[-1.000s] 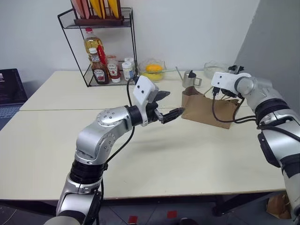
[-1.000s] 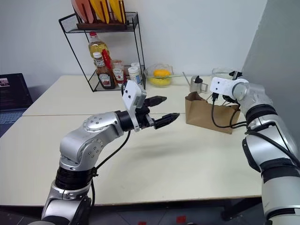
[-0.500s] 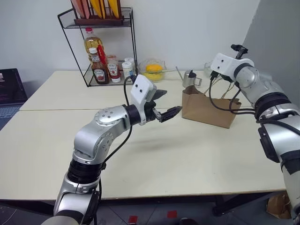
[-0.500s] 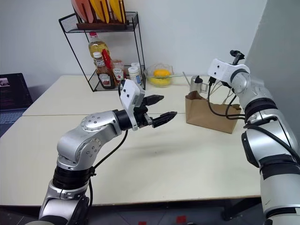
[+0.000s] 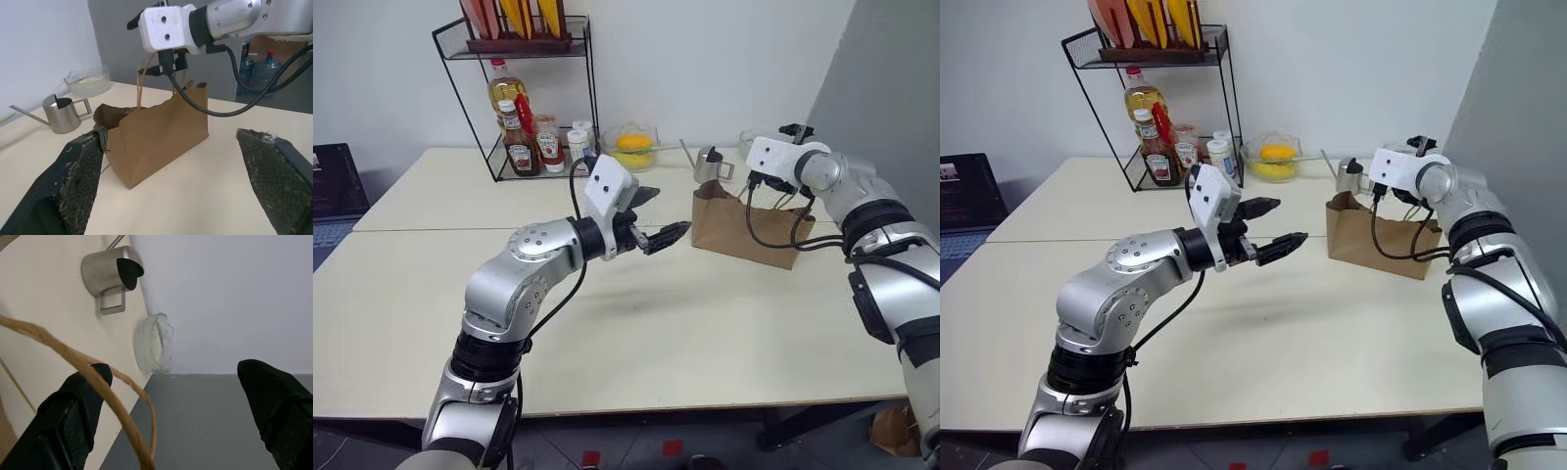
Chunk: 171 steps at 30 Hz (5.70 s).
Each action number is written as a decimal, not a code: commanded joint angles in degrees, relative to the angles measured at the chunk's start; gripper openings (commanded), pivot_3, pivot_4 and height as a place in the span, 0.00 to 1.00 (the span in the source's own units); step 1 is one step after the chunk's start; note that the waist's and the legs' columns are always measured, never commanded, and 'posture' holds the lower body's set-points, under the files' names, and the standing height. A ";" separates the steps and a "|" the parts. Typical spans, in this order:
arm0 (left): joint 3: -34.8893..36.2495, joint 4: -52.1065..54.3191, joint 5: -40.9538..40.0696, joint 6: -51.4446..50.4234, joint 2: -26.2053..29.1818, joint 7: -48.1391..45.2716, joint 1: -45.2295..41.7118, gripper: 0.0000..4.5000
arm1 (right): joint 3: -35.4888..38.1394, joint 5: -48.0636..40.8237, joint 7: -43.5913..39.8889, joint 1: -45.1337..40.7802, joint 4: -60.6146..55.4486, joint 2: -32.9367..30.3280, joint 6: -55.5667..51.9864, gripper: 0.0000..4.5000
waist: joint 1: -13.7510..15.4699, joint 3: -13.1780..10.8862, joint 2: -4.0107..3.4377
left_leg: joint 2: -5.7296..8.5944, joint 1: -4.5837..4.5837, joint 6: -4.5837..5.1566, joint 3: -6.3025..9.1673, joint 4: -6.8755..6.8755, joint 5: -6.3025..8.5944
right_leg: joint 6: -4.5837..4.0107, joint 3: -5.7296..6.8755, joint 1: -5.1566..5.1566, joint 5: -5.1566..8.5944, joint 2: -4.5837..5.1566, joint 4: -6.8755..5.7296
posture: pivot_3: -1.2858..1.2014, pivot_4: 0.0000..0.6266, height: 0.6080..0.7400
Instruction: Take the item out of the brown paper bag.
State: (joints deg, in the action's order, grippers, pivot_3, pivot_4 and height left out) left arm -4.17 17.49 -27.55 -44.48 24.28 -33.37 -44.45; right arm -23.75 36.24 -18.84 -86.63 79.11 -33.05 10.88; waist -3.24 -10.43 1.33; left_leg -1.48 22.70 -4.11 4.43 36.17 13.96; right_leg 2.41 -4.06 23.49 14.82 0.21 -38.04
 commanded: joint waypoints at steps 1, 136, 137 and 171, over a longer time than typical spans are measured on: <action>0.87 2.02 -0.30 0.65 0.03 -0.05 -1.07 0.99 | -1.40 1.84 0.23 -1.52 -0.69 0.49 -0.42 1.00 | -0.01 0.00 0.00 | 0.00 0.00 0.00 0.00 0.00 0.00 | 0.00 -0.01 0.00 0.00 0.00 0.00 | 0.52 0.24 1.00; 24.40 3.95 -23.14 -0.22 34.81 -4.19 24.32 1.00 | 13.15 -27.09 -31.28 15.06 -48.48 11.35 -14.87 0.89 | 0.14 -0.01 0.01 | -0.07 0.03 0.02 0.17 -0.02 0.01 | -0.03 0.24 0.01 0.00 -0.05 -0.05 | 0.52 0.24 1.00; 22.09 0.92 -20.45 1.91 34.44 -5.48 21.71 1.00 | 14.65 -28.80 -31.55 16.81 -52.85 10.73 -19.18 0.89 | 0.15 -0.01 0.01 | -0.07 0.03 0.02 0.19 -0.02 0.01 | -0.03 0.27 0.01 0.00 -0.05 -0.08 | 0.52 0.24 1.00; -13.10 -85.63 40.19 55.65 5.57 -39.81 -35.07 1.00 | 29.09 -66.41 -20.44 52.58 -114.25 -1.69 -73.11 0.89 | 0.02 -0.01 0.07 | 0.01 0.20 0.08 0.24 0.19 0.02 | 0.00 0.30 0.03 0.01 -0.07 -0.09 | 0.52 0.24 1.00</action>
State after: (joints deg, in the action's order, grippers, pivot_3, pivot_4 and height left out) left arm -18.29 -72.21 15.07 10.78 28.49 -66.22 -81.54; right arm 4.79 -30.00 -38.83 -34.11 -35.34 -33.68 -64.57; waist -3.22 -10.44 1.40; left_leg -1.47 22.90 -4.03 4.67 36.36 13.98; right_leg 2.42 -3.75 23.51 14.83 0.14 -38.14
